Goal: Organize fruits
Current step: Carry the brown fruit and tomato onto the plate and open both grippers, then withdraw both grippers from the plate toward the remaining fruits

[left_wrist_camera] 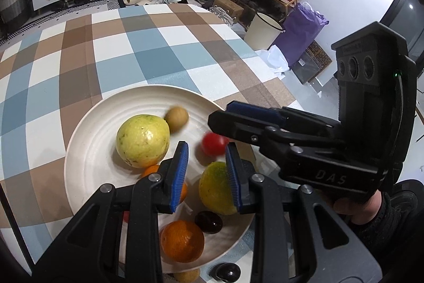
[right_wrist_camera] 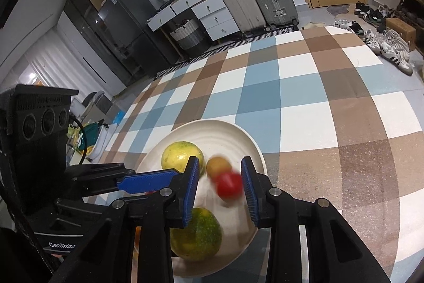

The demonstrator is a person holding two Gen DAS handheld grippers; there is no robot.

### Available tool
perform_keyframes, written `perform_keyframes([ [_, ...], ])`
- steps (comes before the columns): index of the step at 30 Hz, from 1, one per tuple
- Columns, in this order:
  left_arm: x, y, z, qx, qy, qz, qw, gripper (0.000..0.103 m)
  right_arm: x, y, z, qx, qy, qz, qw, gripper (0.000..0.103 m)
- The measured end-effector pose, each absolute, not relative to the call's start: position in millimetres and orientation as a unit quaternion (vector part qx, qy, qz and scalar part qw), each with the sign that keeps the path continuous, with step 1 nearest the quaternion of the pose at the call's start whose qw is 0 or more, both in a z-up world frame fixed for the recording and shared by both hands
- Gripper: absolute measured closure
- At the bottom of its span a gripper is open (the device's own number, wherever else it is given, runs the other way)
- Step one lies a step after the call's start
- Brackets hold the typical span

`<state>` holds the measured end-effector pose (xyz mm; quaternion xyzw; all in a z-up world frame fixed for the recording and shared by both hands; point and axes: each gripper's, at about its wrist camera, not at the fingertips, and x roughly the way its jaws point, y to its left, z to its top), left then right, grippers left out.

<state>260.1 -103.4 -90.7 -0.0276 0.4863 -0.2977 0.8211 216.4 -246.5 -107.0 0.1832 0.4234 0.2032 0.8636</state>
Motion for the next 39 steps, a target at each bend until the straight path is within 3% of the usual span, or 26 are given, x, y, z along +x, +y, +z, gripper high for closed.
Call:
perform_keyframes([
  [2, 257.1, -100.7, -86.6, -0.029, 0.483, -0.296, 0.824, 0.078, 212.7, -249.4, -102.1, 0.188, 0.415, 0.200, 0.867, 0.058],
  [17, 208.7, -85.4, -55.5, -0.022, 0.453, -0.276, 0.848, 0.078, 173.0, -251.7, -71.4, 0.182, 0.385, 0.182, 0.886, 0.057],
  [28, 166.1, -63.2, -41.6, -0.035, 0.436, -0.248, 0.864, 0.076, 129.9, -241.0, -58.3, 0.162, 0.370, 0.180, 0.897, 0.047],
  [37, 137.3, -41.7, -33.6, -0.052, 0.421, -0.231, 0.876, 0.061, 105.0, -226.6, -46.0, 0.146, 0.350, 0.193, 0.905, 0.030],
  [39, 132.1, -35.9, -32.0, -0.057, 0.417, -0.223, 0.879, 0.048, 99.5, -223.1, -42.7, 0.142, 0.344, 0.195, 0.907, 0.027],
])
